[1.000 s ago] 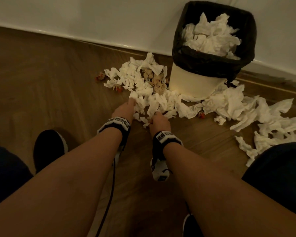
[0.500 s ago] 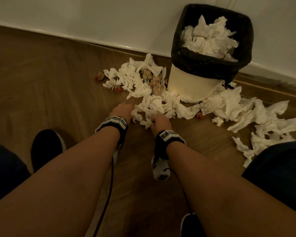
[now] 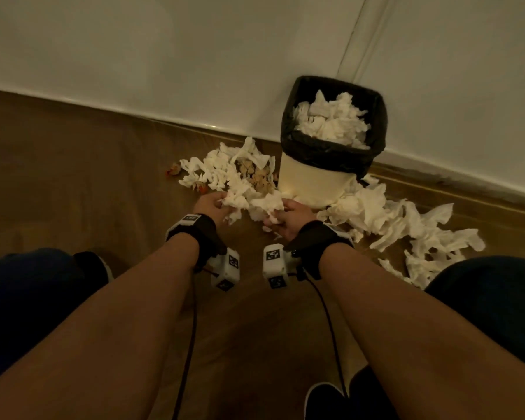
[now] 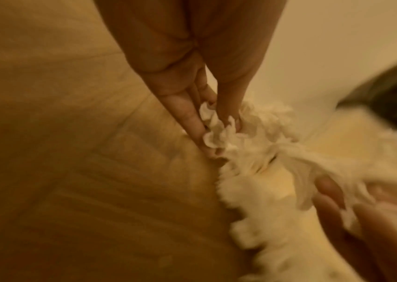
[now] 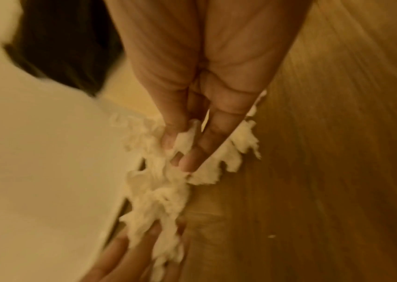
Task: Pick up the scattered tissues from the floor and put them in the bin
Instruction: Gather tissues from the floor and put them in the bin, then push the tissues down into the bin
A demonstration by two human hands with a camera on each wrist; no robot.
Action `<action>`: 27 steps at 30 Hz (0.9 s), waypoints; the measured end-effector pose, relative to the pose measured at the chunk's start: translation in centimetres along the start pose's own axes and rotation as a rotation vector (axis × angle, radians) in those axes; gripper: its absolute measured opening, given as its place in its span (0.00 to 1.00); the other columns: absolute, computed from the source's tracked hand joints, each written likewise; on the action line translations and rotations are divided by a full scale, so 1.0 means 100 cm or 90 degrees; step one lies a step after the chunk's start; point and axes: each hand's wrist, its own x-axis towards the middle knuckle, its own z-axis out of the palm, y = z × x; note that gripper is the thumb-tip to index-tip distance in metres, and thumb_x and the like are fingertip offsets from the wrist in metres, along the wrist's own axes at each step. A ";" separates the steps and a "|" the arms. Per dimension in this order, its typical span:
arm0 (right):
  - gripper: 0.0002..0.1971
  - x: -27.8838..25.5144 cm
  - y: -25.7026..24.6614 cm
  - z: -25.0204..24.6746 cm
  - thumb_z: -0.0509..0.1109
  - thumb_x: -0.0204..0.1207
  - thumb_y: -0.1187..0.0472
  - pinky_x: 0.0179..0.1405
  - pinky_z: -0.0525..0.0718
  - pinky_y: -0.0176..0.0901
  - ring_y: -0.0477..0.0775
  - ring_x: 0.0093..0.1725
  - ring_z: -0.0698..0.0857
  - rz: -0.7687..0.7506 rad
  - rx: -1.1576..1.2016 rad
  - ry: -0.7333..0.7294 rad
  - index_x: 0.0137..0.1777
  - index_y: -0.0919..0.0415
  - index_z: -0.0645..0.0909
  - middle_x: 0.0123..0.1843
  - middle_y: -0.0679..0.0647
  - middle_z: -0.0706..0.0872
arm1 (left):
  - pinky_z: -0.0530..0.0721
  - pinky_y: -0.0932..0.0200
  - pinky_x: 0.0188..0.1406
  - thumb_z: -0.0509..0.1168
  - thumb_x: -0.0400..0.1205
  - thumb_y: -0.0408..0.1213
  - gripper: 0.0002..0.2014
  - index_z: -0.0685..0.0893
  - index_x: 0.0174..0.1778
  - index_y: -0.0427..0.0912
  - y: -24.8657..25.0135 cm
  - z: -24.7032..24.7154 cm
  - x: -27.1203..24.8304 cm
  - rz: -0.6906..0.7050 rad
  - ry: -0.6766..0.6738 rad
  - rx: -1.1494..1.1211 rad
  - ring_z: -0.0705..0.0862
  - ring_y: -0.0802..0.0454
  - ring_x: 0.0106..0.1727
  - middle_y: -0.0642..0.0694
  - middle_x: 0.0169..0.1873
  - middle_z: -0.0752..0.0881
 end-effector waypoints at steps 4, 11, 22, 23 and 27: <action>0.22 -0.034 -0.051 0.004 0.54 0.81 0.78 0.59 0.80 0.51 0.57 0.48 0.83 -0.065 0.084 -0.063 0.75 0.69 0.67 0.58 0.64 0.78 | 0.77 0.51 0.66 0.67 0.80 0.34 0.25 0.72 0.74 0.39 0.043 -0.003 -0.006 0.070 0.007 -0.144 0.78 0.39 0.67 0.36 0.66 0.79; 0.16 -0.093 -0.140 -0.009 0.58 0.81 0.75 0.45 0.87 0.38 0.66 0.63 0.81 -0.191 0.077 -0.075 0.69 0.77 0.72 0.69 0.70 0.77 | 0.82 0.49 0.61 0.69 0.78 0.34 0.16 0.84 0.62 0.37 0.121 -0.019 -0.014 0.199 0.092 -0.284 0.84 0.45 0.57 0.39 0.55 0.87; 0.15 -0.108 -0.196 -0.052 0.61 0.79 0.76 0.42 0.88 0.39 0.56 0.42 0.84 -0.318 0.131 -0.023 0.65 0.77 0.75 0.46 0.64 0.84 | 0.87 0.50 0.49 0.70 0.77 0.34 0.13 0.86 0.58 0.40 0.208 -0.018 -0.032 0.357 0.080 -0.379 0.87 0.49 0.47 0.45 0.42 0.89; 0.14 -0.105 -0.199 -0.056 0.61 0.79 0.77 0.41 0.88 0.40 0.57 0.42 0.84 -0.334 0.141 -0.009 0.64 0.75 0.76 0.45 0.64 0.84 | 0.87 0.50 0.50 0.70 0.77 0.34 0.13 0.86 0.58 0.41 0.214 -0.017 -0.033 0.371 0.080 -0.385 0.87 0.50 0.47 0.45 0.43 0.89; 0.14 -0.092 -0.211 -0.075 0.68 0.76 0.75 0.39 0.88 0.43 0.55 0.42 0.83 -0.362 0.122 0.080 0.59 0.64 0.77 0.46 0.59 0.84 | 0.84 0.68 0.45 0.70 0.77 0.32 0.14 0.86 0.58 0.40 0.236 -0.011 -0.030 0.427 0.096 -0.386 0.86 0.63 0.41 0.50 0.42 0.88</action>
